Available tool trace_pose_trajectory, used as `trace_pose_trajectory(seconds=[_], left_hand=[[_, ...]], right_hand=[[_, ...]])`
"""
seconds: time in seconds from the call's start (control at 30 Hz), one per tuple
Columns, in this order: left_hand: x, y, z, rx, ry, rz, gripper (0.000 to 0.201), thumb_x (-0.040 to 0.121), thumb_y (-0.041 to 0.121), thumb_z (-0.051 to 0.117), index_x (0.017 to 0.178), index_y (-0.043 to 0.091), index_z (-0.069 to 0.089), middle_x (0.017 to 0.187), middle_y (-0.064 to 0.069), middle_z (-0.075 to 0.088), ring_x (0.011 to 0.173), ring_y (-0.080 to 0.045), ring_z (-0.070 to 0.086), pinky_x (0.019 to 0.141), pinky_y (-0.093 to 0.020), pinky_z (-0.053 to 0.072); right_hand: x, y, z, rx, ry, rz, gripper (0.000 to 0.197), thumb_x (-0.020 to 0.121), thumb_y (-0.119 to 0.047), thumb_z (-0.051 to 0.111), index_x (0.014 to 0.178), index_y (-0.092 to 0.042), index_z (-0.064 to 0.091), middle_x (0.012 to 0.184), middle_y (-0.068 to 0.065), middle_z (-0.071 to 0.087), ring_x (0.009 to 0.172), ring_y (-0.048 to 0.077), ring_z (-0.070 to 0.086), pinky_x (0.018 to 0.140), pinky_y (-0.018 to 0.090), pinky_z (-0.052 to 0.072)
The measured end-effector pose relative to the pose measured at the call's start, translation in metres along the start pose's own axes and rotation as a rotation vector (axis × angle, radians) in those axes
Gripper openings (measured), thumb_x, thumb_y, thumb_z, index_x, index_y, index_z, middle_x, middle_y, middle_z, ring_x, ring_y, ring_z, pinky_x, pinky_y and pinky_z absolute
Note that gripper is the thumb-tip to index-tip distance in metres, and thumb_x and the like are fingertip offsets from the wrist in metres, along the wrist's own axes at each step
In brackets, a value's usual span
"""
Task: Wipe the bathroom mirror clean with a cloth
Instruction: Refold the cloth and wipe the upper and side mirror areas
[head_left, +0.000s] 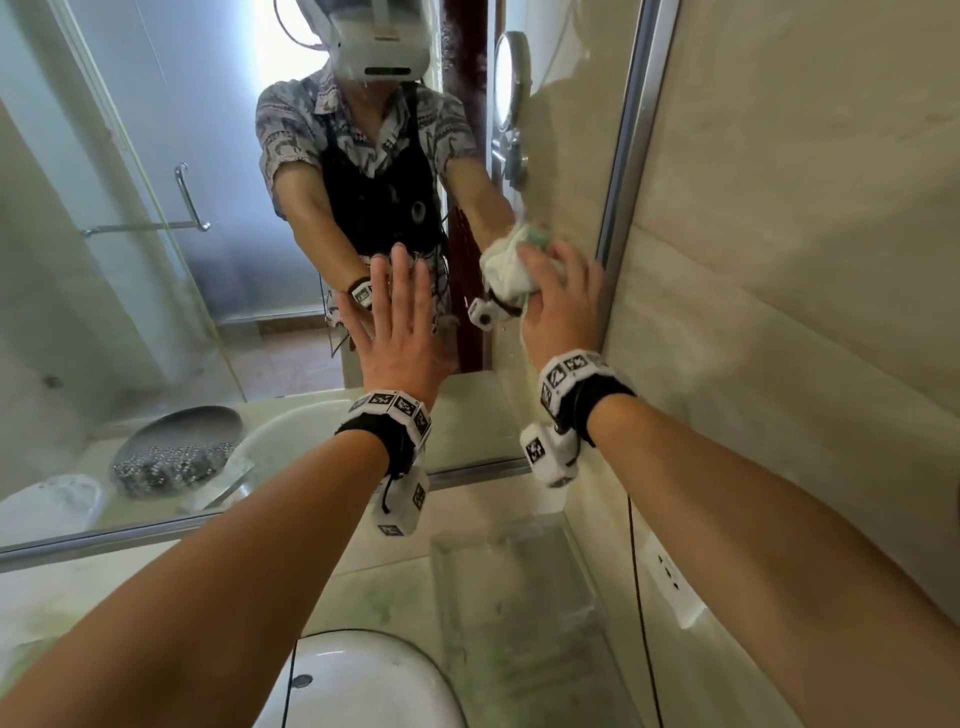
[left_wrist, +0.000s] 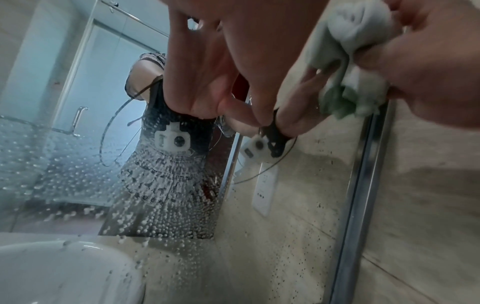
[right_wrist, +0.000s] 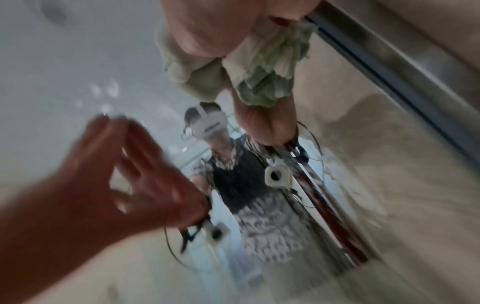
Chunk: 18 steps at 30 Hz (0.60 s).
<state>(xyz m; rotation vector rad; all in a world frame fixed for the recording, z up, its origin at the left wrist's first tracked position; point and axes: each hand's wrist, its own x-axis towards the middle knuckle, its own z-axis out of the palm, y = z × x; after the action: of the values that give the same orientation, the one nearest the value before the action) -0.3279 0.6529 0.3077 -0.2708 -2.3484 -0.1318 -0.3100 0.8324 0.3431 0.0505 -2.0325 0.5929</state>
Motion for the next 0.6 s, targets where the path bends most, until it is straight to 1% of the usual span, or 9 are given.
trace_pose_trajectory(seconds=[0.07,0.13,0.2,0.3,0.37,0.47,0.53,0.6], left_hand=[[0.002,0.002,0.005,0.011,0.002,-0.008,0.116,0.079,0.055,0.07,0.158,0.011,-0.003,0.165,-0.016,-0.001,0.152,-0.037,0.0,0.113,-0.071,0.004],[0.002,0.002,0.007,0.016,-0.003,-0.014,0.125,0.072,0.056,0.076,0.157,0.01,-0.003,0.165,-0.017,0.001,0.151,-0.038,0.002,0.114,-0.071,0.003],[0.002,0.001,0.009,0.034,-0.003,-0.019,0.13,0.066,0.058,0.078,0.157,0.01,-0.001,0.165,-0.017,0.003,0.151,-0.038,0.004,0.114,-0.071,0.005],[0.002,0.002,0.009,0.041,0.002,-0.025,0.129,0.065,0.06,0.077,0.158,0.01,0.002,0.165,-0.016,0.005,0.152,-0.037,0.005,0.114,-0.07,0.007],[0.001,0.003,0.008,0.044,-0.007,-0.029,0.131,0.064,0.061,0.077,0.158,0.01,0.001,0.165,-0.016,0.002,0.152,-0.037,0.003,0.114,-0.07,0.007],[0.001,0.004,0.004,0.055,-0.037,-0.033,0.134,0.062,0.063,0.078,0.158,0.009,0.001,0.165,-0.016,0.0,0.152,-0.037,0.001,0.115,-0.069,0.005],[0.0,0.005,0.001,0.066,-0.044,-0.038,0.132,0.064,0.059,0.079,0.158,0.009,0.001,0.165,-0.016,0.0,0.152,-0.037,0.001,0.115,-0.069,0.006],[-0.001,0.008,-0.002,0.057,-0.035,-0.044,0.124,0.07,0.049,0.077,0.158,0.01,0.0,0.165,-0.016,0.0,0.152,-0.037,0.001,0.114,-0.069,0.009]], right_hand=[[-0.03,0.015,0.013,-0.031,-0.063,-0.031,0.052,0.076,-0.001,0.056,0.122,-0.024,0.063,0.134,0.005,0.051,0.121,0.035,0.041,0.098,0.046,0.044],[-0.058,0.026,0.027,-0.066,-0.099,-0.049,0.056,0.07,0.006,0.061,0.119,-0.022,0.064,0.13,0.005,0.054,0.117,0.034,0.043,0.095,0.048,0.046],[-0.074,0.032,0.036,-0.091,-0.108,-0.066,0.056,0.068,0.006,0.062,0.117,-0.021,0.064,0.127,0.004,0.055,0.115,0.032,0.044,0.093,0.047,0.045],[-0.081,0.037,0.04,-0.135,-0.129,-0.117,0.058,0.065,0.005,0.067,0.116,-0.023,0.063,0.125,0.001,0.053,0.112,0.03,0.042,0.09,0.043,0.045],[-0.089,0.043,0.042,-0.162,-0.2,-0.139,0.06,0.063,0.004,0.073,0.115,-0.024,0.063,0.125,0.0,0.055,0.111,0.029,0.042,0.089,0.042,0.046],[-0.106,0.051,0.042,-0.207,-0.359,-0.15,0.068,0.054,-0.001,0.081,0.114,-0.027,0.061,0.125,0.0,0.056,0.113,0.028,0.041,0.089,0.041,0.046],[-0.111,0.049,0.039,-0.2,-0.413,-0.136,0.067,0.054,0.0,0.079,0.112,-0.026,0.06,0.123,0.001,0.057,0.11,0.029,0.045,0.085,0.042,0.049],[-0.109,0.044,0.034,-0.197,-0.437,-0.116,0.06,0.056,0.0,0.076,0.109,-0.024,0.061,0.117,0.001,0.058,0.105,0.029,0.05,0.079,0.041,0.051]])
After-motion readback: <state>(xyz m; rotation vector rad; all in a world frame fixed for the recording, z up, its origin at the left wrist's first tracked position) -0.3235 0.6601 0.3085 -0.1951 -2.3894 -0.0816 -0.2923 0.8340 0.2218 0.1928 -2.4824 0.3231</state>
